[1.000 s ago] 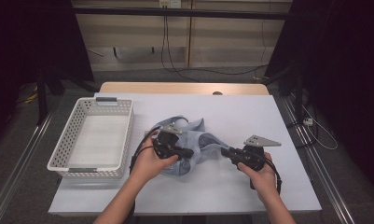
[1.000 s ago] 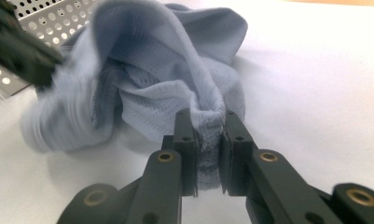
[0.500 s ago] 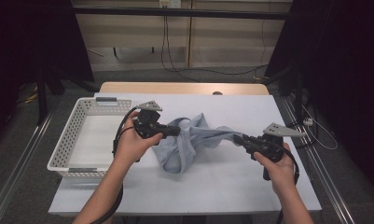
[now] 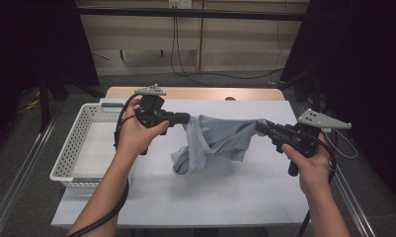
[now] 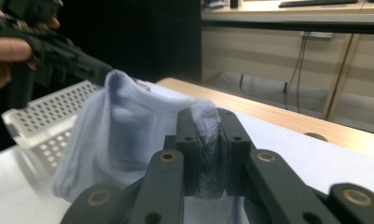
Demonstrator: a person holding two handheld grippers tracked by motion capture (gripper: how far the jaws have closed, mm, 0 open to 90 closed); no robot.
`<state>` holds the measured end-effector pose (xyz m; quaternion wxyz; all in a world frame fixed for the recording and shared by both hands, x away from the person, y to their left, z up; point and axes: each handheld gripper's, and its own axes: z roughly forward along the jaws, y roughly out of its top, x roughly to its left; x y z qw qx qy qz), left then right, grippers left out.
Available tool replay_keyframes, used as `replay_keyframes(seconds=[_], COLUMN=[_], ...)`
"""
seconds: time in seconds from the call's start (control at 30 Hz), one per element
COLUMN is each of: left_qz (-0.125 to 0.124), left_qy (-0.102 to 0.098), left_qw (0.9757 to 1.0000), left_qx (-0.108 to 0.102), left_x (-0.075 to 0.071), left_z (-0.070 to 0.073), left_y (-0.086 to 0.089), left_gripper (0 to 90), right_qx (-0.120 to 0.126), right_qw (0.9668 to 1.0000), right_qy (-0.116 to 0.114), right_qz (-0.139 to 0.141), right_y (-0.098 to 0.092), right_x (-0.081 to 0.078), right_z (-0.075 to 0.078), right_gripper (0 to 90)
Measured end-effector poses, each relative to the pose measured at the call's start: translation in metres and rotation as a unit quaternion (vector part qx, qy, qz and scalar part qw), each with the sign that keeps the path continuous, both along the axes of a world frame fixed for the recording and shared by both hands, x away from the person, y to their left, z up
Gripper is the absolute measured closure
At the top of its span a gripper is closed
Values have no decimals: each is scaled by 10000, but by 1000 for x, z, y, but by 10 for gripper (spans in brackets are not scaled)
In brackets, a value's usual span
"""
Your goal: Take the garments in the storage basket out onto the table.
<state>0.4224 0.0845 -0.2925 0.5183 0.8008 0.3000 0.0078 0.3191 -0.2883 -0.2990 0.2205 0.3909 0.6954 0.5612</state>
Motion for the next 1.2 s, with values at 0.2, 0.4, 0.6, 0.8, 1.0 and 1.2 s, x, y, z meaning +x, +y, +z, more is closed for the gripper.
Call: replay_keyframes(seconds=[0.2, 0.4, 0.6, 0.8, 1.0, 1.2], left_qz=[14, 33, -15, -101, -126, -160], left_qy=[75, 135, 172, 153, 159, 149], left_qw=[10000, 9999, 9998, 9998, 9997, 9997], left_qx=[15, 58, 9, -36, -112, -95], left_x=[3, 8, 11, 8, 3, 2], left_z=[-5, -12, -12, -3, 1, 6], left_y=[5, 6, 7, 7, 9, 8], left_gripper=[877, 877, 877, 877, 877, 877], right_qx=[3, -8, 14, 21, 114, 138], right_qw=[9999, 9996, 9996, 9999, 9999, 9999], right_qy=[148, 241, 256, 121, 96, 57], right_qz=[-33, -114, -111, -41, -40, -23], right_y=[4, 4, 3, 2, 2, 1], right_x=[11, 20, 24, 16, 12, 8], right_z=[-13, -22, -22, -8, -7, -5], right_gripper=[814, 814, 814, 815, 817, 817])
